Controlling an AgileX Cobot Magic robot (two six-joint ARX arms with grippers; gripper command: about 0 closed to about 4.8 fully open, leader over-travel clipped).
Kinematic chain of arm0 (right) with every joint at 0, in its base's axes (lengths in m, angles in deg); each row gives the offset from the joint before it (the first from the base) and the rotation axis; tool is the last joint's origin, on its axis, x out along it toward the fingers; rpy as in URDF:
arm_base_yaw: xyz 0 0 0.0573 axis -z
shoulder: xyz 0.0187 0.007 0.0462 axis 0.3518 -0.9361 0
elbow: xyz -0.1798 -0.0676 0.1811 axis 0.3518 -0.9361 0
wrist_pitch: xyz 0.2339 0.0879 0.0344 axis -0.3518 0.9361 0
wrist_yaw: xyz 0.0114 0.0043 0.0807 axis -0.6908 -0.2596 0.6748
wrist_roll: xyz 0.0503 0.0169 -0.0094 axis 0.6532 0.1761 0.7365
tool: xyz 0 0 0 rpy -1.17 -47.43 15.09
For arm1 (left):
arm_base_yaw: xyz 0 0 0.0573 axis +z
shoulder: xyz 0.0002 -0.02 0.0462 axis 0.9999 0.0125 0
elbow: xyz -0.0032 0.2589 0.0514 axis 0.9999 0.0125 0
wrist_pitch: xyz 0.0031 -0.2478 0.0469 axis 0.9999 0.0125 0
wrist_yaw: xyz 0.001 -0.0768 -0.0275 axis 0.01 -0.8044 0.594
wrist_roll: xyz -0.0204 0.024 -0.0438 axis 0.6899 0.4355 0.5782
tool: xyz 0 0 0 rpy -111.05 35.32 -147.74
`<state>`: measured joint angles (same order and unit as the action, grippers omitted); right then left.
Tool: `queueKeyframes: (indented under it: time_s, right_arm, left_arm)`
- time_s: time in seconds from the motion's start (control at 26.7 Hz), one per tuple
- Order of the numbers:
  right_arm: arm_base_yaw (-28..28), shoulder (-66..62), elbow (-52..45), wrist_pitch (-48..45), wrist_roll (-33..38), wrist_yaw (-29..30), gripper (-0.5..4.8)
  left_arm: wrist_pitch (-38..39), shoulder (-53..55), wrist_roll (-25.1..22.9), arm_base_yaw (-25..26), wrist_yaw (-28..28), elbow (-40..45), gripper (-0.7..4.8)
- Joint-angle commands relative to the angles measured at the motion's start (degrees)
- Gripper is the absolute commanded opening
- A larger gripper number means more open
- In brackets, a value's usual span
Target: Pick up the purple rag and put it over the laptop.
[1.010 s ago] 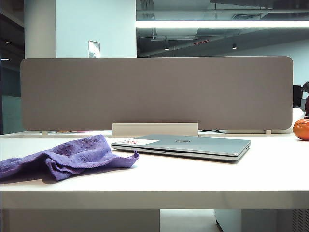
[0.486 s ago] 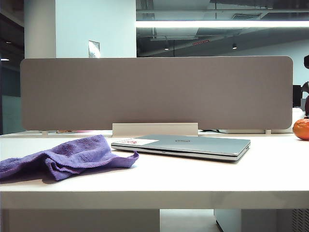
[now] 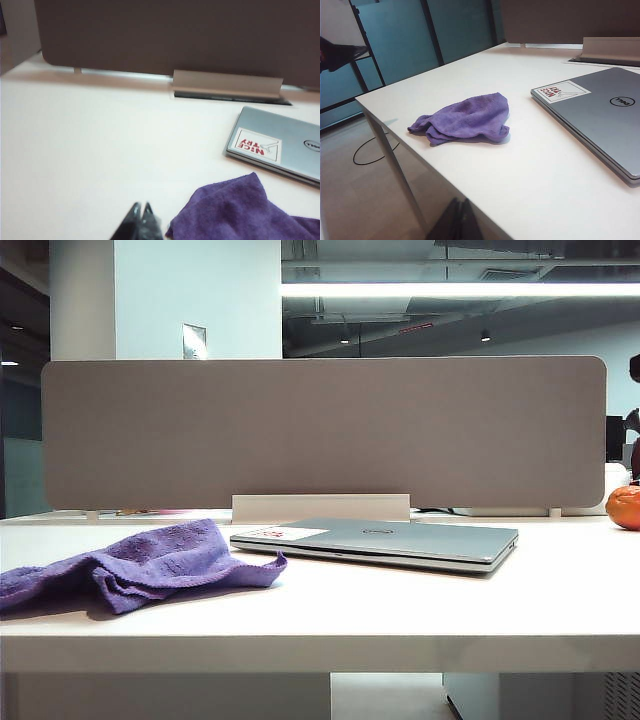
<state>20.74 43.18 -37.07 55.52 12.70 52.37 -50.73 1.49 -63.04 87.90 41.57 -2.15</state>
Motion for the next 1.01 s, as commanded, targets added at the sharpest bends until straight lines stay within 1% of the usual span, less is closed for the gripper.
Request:
queueKeyframes:
  time_s: [0.04,0.11,0.26,0.45,0.6,0.64,0.71,0.82,0.9,1.01]
  right_arm:
    - [0.0,0.1,-0.2,-0.5,0.0,0.3,0.22]
    - [0.0,0.1,-0.2,-0.5,0.0,0.3,0.22]
    - [0.0,0.1,-0.2,-0.5,0.0,0.3,0.22]
    - [0.0,0.1,-0.2,-0.5,0.0,0.3,0.22]
    - [0.0,0.1,-0.2,-0.5,0.0,0.0,0.22]
    - [0.0,0.1,-0.2,-0.5,0.0,-0.1,0.22]
    - [0.0,0.1,-0.2,-0.5,0.0,-0.1,0.22]
    - [0.0,0.1,-0.2,-0.5,0.0,-0.1,0.22]
    - [0.0,0.1,-0.2,-0.5,0.0,-0.1,0.22]
    - [0.0,0.1,-0.2,0.0,0.0,-0.3,0.22]
  left_arm:
    - [-0.7,7.7,0.0,0.1,-0.3,-4.0,-0.06]
    - [-0.7,12.6,0.0,0.1,-0.4,-6.6,-0.06]
    - [-0.8,22.2,0.0,0.1,-3.0,-12.0,-0.06]
    - [-0.8,30.9,0.0,0.0,-4.4,-16.7,-0.06]
    - [-1.1,37.9,0.0,-1.7,-4.7,-19.8,-0.06]
    - [-1.7,40.8,0.0,-2.4,-6.2,-20.8,-0.06]
    - [-2.7,44.7,0.0,-3.9,-7.5,-22.0,-0.06]
    - [-2.9,51.1,0.0,-5.8,-7.9,-24.6,-0.06]
    - [-2.8,53.9,0.0,-6.4,-7.9,-25.9,-0.05]
    - [-2.9,61.0,0.2,-6.5,-8.1,-29.6,-0.01]
